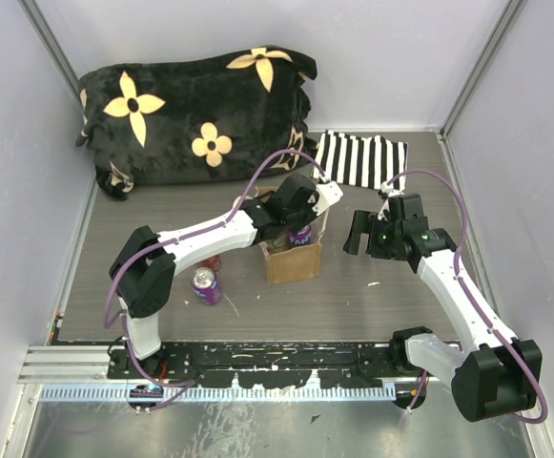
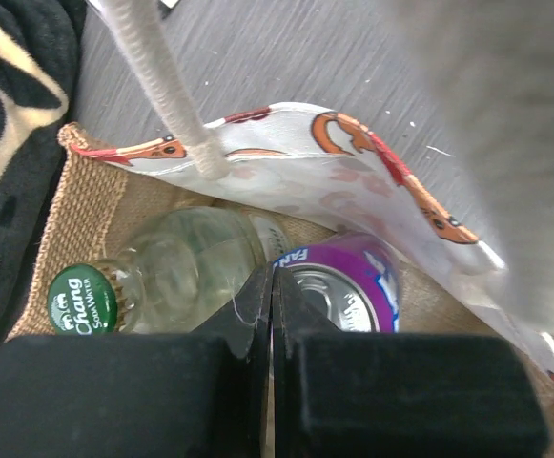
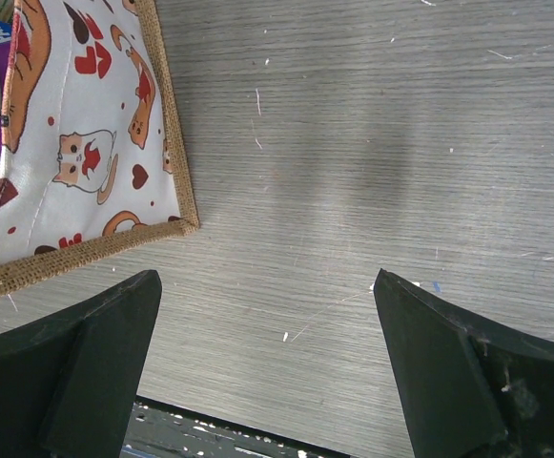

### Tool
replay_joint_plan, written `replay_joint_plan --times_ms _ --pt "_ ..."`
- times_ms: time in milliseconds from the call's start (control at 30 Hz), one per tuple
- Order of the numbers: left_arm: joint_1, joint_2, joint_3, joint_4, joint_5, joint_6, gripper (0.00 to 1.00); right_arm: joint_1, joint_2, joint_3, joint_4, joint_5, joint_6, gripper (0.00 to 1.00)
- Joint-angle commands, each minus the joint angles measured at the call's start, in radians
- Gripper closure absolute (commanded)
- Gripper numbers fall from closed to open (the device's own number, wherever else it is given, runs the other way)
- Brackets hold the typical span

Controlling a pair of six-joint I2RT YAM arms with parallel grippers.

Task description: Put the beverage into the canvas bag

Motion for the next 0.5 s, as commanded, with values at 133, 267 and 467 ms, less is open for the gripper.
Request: replay_joint_plan --times_ms 133,267,467 --pt "0.023 0.055 -0.069 -0.022 -0.049 0.02 0.94 -0.004 0.0 0.014 0.037 -0.009 -0.008 0.0" --pt "0.022 0.038 -0.065 -0.021 -0.033 0.005 0.84 -0.005 0.005 0.018 0.037 -0.009 -0.007 0.0" --pt "0.004 -0.024 -0.029 -0.033 0.014 -0.014 0.46 -0.004 0.004 0.005 0.047 -0.019 0.005 0.0"
